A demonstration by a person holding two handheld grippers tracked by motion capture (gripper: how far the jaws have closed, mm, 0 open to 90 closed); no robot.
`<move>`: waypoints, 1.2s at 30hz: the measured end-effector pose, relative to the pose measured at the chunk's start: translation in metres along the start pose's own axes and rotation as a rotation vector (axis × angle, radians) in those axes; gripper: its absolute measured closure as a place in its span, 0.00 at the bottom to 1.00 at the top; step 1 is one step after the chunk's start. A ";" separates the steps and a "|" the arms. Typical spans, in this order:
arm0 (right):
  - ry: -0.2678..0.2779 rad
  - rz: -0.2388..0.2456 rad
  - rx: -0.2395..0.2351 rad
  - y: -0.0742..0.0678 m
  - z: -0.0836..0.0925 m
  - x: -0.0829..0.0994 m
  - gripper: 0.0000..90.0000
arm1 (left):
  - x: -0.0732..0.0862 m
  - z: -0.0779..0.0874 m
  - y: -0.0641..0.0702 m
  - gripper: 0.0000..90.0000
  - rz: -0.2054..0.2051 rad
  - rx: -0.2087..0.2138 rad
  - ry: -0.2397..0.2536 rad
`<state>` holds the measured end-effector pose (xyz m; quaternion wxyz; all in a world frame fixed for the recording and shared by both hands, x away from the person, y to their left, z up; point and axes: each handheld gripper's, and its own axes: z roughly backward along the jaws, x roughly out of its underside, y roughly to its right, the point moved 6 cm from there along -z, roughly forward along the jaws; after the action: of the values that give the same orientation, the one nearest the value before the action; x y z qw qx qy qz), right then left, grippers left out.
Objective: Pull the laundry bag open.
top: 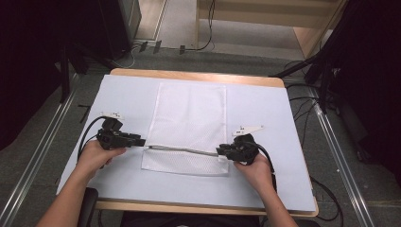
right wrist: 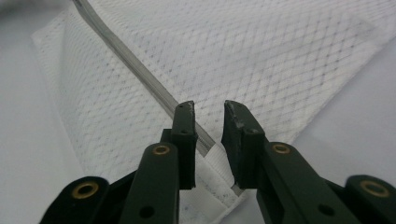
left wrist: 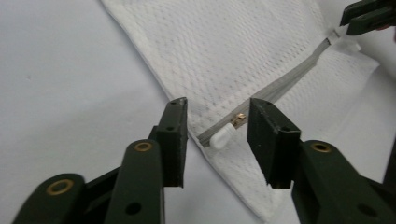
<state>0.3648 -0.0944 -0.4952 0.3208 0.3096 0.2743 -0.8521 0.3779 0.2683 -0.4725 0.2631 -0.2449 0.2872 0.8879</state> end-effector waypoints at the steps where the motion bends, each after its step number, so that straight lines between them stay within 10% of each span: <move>1: 0.003 0.001 0.003 0.001 0.001 -0.001 0.79 | -0.001 0.001 -0.001 0.60 -0.011 -0.010 0.015; 10: 0.061 -0.011 0.051 0.014 0.013 -0.006 0.60 | -0.006 0.009 -0.012 0.46 -0.072 -0.149 0.103; 36: 0.113 -0.099 0.138 0.055 0.030 0.000 0.42 | -0.003 0.014 -0.034 0.40 -0.009 -0.227 0.090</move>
<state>0.3939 -0.1499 -0.4909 0.2400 0.3644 0.2476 -0.8650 0.3962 0.3001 -0.4734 0.2244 -0.3140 0.1953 0.9016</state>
